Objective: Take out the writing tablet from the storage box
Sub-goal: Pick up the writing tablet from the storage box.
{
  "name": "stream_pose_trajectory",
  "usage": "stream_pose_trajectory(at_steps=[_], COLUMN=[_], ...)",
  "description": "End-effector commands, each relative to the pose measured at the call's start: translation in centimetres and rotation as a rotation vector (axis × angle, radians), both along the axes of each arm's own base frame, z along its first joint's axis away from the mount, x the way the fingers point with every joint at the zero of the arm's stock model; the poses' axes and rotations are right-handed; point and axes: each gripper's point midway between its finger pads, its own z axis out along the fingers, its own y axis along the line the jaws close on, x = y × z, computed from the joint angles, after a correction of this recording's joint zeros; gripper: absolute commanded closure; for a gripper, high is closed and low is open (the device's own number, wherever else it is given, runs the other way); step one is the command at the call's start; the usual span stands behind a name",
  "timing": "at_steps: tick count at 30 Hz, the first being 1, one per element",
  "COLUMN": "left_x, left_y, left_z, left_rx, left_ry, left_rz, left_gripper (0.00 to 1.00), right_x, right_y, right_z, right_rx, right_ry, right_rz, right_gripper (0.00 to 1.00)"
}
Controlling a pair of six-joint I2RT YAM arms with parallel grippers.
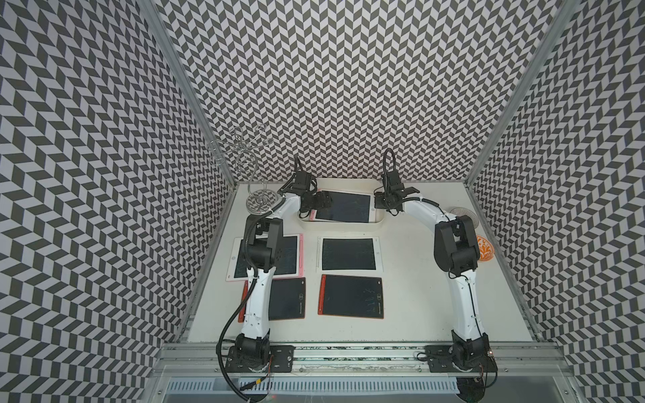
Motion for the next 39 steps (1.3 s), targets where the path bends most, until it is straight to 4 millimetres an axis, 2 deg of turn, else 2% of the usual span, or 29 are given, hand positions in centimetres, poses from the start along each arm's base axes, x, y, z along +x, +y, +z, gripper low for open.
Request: stream_pose_trajectory(at_steps=[1,6,15,19,26,33,39], left_x=[-0.3,-0.2,0.8,0.9,0.5,0.1,-0.2], left_y=[-1.2,-0.7,2.1,2.8,2.2,1.0,-0.9], left_z=[-0.3,-0.7,0.4,0.0,-2.0,-2.7,-1.4], left_rx=[-0.021,0.018,0.161,0.151,0.124,0.091,0.051], left_ry=[0.019,0.013,-0.037,-0.025,0.02,0.039,0.029], left_rz=[-0.021,-0.018,0.027,0.038,0.026,0.007,-0.018], left_gripper=[0.01,0.01,0.01,0.01,0.01,0.01,0.01], right_x=[1.3,1.1,0.9,1.0,1.0,0.9,1.0], right_y=[0.7,0.6,0.5,0.5,0.5,0.6,0.6], right_z=[1.0,0.8,0.7,0.6,0.7,0.4,0.5], right_rx=[0.026,0.021,0.021,0.022,0.021,0.026,0.026], right_ry=[-0.05,-0.042,-0.033,-0.033,-0.034,-0.028,-0.03], right_rz=[0.003,0.003,0.001,0.002,0.001,0.003,0.002], right_gripper=[0.97,0.97,0.97,0.97,0.97,0.97,0.97])
